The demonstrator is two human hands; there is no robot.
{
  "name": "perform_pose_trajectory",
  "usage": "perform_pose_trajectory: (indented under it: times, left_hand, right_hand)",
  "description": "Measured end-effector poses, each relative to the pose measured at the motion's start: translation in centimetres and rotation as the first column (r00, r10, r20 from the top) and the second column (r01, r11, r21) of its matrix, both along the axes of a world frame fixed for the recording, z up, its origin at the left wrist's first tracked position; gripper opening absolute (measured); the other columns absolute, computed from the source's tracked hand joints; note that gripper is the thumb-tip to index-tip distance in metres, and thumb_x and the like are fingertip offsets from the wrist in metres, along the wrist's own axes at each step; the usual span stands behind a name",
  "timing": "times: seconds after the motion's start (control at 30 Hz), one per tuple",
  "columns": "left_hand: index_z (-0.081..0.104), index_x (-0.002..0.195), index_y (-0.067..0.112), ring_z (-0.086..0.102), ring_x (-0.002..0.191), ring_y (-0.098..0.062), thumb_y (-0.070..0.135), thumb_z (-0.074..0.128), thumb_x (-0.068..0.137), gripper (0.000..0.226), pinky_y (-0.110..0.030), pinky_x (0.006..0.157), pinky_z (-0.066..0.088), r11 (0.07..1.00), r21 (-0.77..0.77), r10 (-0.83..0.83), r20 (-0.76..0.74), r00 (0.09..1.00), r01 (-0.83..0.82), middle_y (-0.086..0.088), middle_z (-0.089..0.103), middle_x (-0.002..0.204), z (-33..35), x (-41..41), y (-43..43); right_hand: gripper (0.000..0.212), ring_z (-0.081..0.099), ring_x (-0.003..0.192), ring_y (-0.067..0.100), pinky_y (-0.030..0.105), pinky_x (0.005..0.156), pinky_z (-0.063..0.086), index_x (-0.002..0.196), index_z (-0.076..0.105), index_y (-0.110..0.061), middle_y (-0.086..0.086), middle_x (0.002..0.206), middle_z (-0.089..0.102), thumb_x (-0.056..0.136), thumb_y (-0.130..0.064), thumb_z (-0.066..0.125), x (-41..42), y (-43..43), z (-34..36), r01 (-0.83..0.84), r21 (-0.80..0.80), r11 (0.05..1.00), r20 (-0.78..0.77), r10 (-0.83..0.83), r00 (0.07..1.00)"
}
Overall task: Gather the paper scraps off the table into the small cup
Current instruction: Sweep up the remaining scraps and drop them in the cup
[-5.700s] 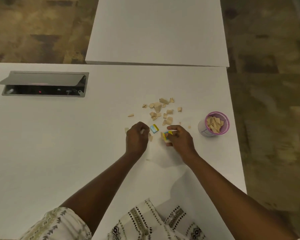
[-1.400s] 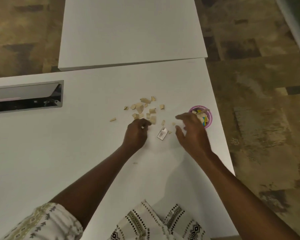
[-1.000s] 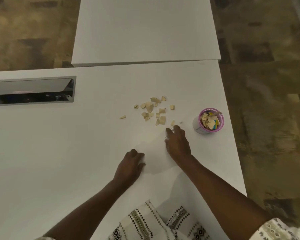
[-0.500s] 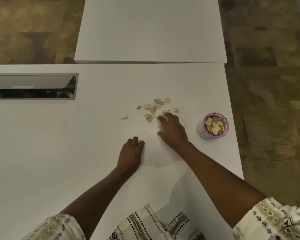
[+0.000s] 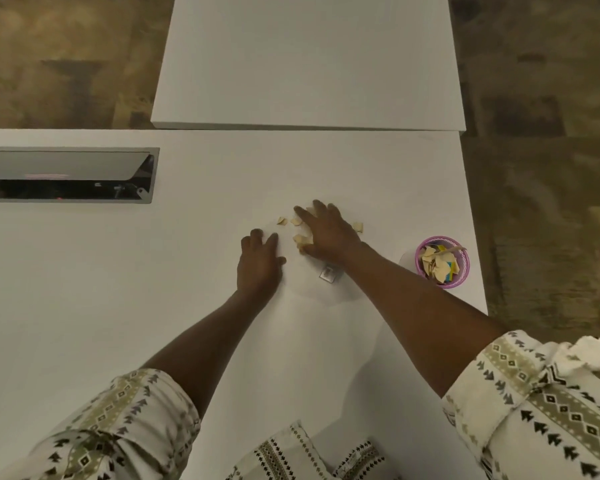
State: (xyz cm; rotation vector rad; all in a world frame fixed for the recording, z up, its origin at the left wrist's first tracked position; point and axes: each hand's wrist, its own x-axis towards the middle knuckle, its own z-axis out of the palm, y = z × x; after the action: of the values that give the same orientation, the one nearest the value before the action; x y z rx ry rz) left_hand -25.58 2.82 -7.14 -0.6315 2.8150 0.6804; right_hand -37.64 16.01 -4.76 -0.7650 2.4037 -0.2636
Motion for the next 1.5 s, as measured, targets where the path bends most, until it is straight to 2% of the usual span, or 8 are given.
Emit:
perform_pose_trajectory:
  times: [0.17, 0.4, 0.6, 0.7, 0.8, 0.93, 1.13, 1.5]
  left_hand:
    - [0.056, 0.113, 0.009, 0.044, 0.104, -0.025, 0.011, 0.048, 0.096, 0.019, -0.039, 0.072, 0.051, 0.993, -0.012, -0.119, -0.060, 0.991, 0.119, -0.008, 0.049, 0.114, -0.3, 2.6, 0.3]
    - [0.054, 0.092, 0.006, 0.048, 0.089, -0.029, 0.000, 0.054, 0.084, 0.010, -0.038, 0.054, 0.041, 0.942, -0.120, -0.316, -0.001, 0.949, 0.313, -0.011, 0.051, 0.094, 0.4, 4.9, 0.7]
    - [0.053, 0.083, 0.007, 0.048, 0.084, -0.028, -0.003, 0.047, 0.085, 0.012, -0.042, 0.064, 0.046, 0.988, -0.006, -0.157, -0.018, 0.987, 0.157, -0.008, 0.053, 0.088, 1.1, 4.5, 1.2]
    - [0.056, 0.074, 0.010, 0.052, 0.077, -0.026, -0.002, 0.046, 0.082, 0.017, -0.035, 0.063, 0.044, 0.988, 0.143, 0.060, -0.053, 0.997, -0.052, -0.005, 0.055, 0.080, 1.5, 4.1, 1.8]
    - [0.064, 0.077, 0.009, 0.057, 0.075, -0.023, -0.001, 0.049, 0.084, 0.019, -0.039, 0.066, 0.050, 0.956, 0.247, 0.181, -0.076, 0.981, -0.157, -0.005, 0.061, 0.082, 2.1, 3.3, 2.9]
    - [0.068, 0.081, 0.007, 0.060, 0.078, -0.021, -0.002, 0.053, 0.084, 0.017, -0.035, 0.070, 0.051, 0.926, 0.341, 0.218, -0.127, 0.968, -0.164, -0.005, 0.066, 0.084, 3.5, 1.5, 5.5]
    - [0.072, 0.085, 0.011, 0.059, 0.082, -0.010, -0.001, 0.054, 0.086, 0.021, -0.012, 0.069, 0.042, 0.885, 0.462, 0.174, -0.205, 0.963, -0.061, -0.001, 0.071, 0.091, 6.9, -3.0, 11.6]
    - [0.076, 0.083, 0.013, 0.063, 0.076, -0.009, 0.000, 0.055, 0.081, 0.025, -0.017, 0.062, 0.046, 0.769, 0.639, 0.127, -0.100, 0.987, -0.034, 0.002, 0.075, 0.086, 10.5, -8.4, 21.2]
  right_hand:
    - [0.037, 0.039, 0.127, 0.032, 0.041, 0.083, 0.048, 0.136, 0.049, -0.016, 0.010, 0.144, 0.039, 0.100, -0.017, 0.042, 3.2, -0.7, -0.6, -0.112, -0.015, 0.994, -0.194, 0.107, 0.975]
    - [0.033, 0.052, 0.108, 0.032, 0.036, 0.073, 0.044, 0.121, 0.054, -0.009, 0.014, 0.122, 0.052, 0.095, 0.001, 0.035, 6.0, 1.4, -1.3, -0.182, -0.075, 0.980, -0.347, 0.146, 0.926]
    - [0.026, 0.059, 0.088, 0.028, 0.033, 0.068, 0.046, 0.095, 0.066, -0.006, 0.011, 0.098, 0.062, 0.083, 0.010, 0.049, 6.5, 2.8, -0.6, 0.205, -0.401, 0.893, -0.102, -0.266, 0.958]
    - [0.020, 0.056, 0.086, 0.013, 0.006, 0.068, 0.037, 0.093, 0.069, -0.011, 0.005, 0.098, 0.066, 0.083, 0.003, 0.059, 6.8, 3.9, 0.4, 0.402, -0.456, 0.794, 0.034, -0.436, 0.899]
    - [0.015, 0.057, 0.084, 0.008, -0.003, 0.070, 0.035, 0.090, 0.070, -0.012, 0.003, 0.097, 0.069, 0.083, -0.001, 0.065, 7.2, 5.5, 1.4, 0.519, -0.516, 0.681, 0.104, -0.552, 0.827]
    - [0.012, 0.061, 0.086, 0.009, 0.011, 0.074, 0.043, 0.093, 0.072, -0.015, -0.002, 0.095, 0.071, 0.086, -0.006, 0.067, 7.6, 8.8, 3.2, 0.571, -0.564, 0.597, 0.105, -0.634, 0.766]
    - [0.009, 0.063, 0.081, 0.000, 0.003, 0.071, 0.047, 0.094, 0.073, -0.012, -0.011, 0.086, 0.068, 0.087, -0.008, 0.072, 5.8, 15.0, 6.2, 0.628, -0.639, 0.445, 0.084, -0.770, 0.632]
    - [0.016, 0.066, 0.090, 0.023, 0.037, 0.077, 0.059, 0.095, 0.070, -0.019, 0.005, 0.105, 0.065, 0.085, -0.007, 0.070, 3.8, 20.5, 6.9, 0.694, -0.433, 0.575, -0.015, -0.774, 0.632]
